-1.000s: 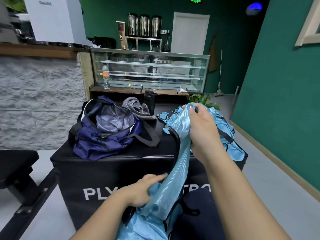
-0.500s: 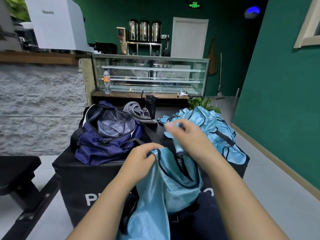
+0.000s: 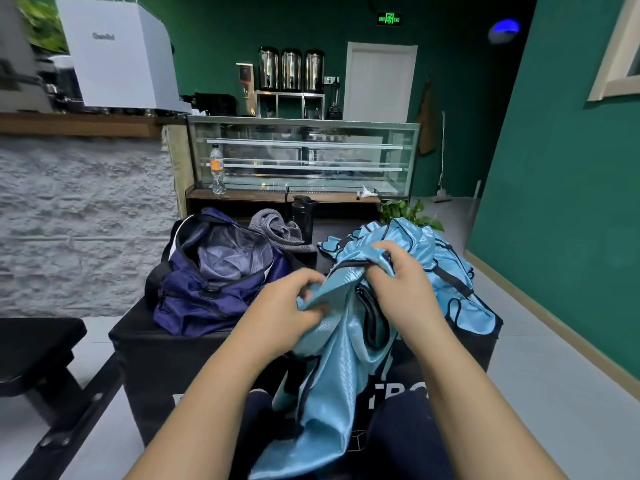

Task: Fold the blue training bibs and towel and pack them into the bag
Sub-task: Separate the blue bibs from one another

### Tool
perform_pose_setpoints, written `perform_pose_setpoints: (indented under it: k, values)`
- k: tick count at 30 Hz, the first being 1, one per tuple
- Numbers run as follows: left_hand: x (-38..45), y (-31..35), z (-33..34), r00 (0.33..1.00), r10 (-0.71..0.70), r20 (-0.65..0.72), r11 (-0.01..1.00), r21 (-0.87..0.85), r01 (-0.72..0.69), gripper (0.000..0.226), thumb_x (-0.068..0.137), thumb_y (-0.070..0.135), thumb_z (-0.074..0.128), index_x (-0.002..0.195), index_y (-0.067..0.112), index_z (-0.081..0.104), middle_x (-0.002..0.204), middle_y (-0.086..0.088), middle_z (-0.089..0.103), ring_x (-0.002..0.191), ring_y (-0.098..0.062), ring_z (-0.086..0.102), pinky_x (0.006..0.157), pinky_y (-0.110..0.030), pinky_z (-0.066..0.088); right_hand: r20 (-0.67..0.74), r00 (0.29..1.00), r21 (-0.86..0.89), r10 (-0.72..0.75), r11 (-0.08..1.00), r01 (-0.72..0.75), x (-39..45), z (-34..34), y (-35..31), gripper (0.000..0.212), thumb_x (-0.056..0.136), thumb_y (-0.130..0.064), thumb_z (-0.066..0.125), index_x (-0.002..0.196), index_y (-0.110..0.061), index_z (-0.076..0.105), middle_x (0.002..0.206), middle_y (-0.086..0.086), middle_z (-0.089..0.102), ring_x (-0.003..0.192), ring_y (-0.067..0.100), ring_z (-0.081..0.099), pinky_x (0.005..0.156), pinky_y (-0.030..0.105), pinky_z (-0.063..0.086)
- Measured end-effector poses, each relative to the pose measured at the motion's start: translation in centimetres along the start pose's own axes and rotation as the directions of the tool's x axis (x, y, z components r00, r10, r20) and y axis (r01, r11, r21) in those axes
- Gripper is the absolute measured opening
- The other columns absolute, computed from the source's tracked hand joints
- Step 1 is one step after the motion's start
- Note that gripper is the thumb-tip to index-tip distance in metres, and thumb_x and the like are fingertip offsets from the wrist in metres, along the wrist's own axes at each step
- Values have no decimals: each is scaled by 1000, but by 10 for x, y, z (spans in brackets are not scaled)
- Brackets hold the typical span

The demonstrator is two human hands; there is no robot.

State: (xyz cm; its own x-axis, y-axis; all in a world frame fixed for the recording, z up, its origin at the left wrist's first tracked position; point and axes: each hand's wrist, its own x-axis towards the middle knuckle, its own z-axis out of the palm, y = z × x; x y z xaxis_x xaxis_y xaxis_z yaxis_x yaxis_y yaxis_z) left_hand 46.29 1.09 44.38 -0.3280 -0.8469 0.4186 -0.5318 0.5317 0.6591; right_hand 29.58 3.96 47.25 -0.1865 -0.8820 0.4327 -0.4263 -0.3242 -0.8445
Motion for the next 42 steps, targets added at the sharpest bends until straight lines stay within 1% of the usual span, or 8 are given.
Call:
perform_pose_setpoints:
  k: [5, 11, 17, 25, 28, 33, 38, 42]
  values:
    - [1, -17, 0, 995, -92, 27, 987, 133, 88, 19, 79, 15, 61, 72, 33, 58, 85, 1, 56, 83, -16, 53, 72, -27, 38, -132, 989, 147, 68, 988, -48, 0, -11, 3, 31, 94, -5, 41, 96, -29, 61, 78, 1, 63, 56, 10, 46, 48, 20, 36]
    - [6, -21, -3, 970, -127, -207, 988, -110, 106, 30, 86, 0, 50, 83, 30, 52, 76, 5, 54, 60, -4, 44, 61, -20, 38, -211, 974, 207, 82, 978, -37, 6, -17, 7, 24, 94, -10, 47, 105, -24, 64, 89, -12, 67, 69, 0, 59, 61, 12, 46]
    - [7, 7, -14, 900, -150, -410, 870, -487, -77, 34, 88, -6, 49, 85, 27, 56, 78, 7, 60, 63, -3, 50, 62, -17, 41, 27, 988, 190, 151, 970, -153, 4, -23, 1, 16, 78, -19, 52, 80, -24, 66, 74, -10, 63, 70, 9, 55, 67, 22, 43]
    - [-5, 38, -20, 939, 169, -300, 913, -312, -264, 38, 73, 5, 51, 87, 38, 62, 93, 9, 65, 86, -7, 60, 79, -23, 46, 302, 953, 211, 25, 973, -92, -10, -15, -29, 47, 87, -51, 49, 78, -12, 73, 72, -4, 72, 71, -3, 64, 72, 11, 45]
    - [-10, 46, -17, 938, 302, -170, 880, -328, -343, 46, 69, -3, 44, 99, 30, 57, 105, -5, 61, 104, -16, 60, 93, -27, 44, 340, 941, 161, -9, 986, -49, -14, -4, -30, 72, 71, -78, 53, 85, -11, 72, 103, 20, 68, 90, 16, 67, 87, 46, 48]
    - [-17, 50, -16, 930, 359, -76, 767, -544, -341, 68, 60, -13, 35, 121, 16, 45, 138, -1, 45, 130, -8, 46, 98, -16, 38, 332, 940, 337, -76, 940, -43, -14, -6, -32, 18, 75, -49, 60, 75, -32, 68, 71, -21, 66, 71, -8, 59, 65, 8, 42]
    - [-13, 51, -12, 961, 192, -199, 751, -600, -275, 54, 69, -5, 39, 114, 22, 50, 108, 20, 65, 101, -13, 64, 81, -24, 49, 270, 960, 412, -70, 910, -49, -13, -6, -23, 23, 83, -24, 69, 106, -24, 65, 99, -9, 72, 92, 9, 69, 78, 26, 56]
    - [-3, 37, -13, 932, -116, -344, 896, -441, -51, 13, 88, 13, 61, 91, 25, 61, 83, 10, 65, 80, -7, 59, 72, -19, 47, 258, 966, 499, 2, 856, -136, -11, -12, -22, 24, 85, -11, 68, 107, -19, 65, 100, 7, 73, 77, 18, 70, 65, 29, 56]
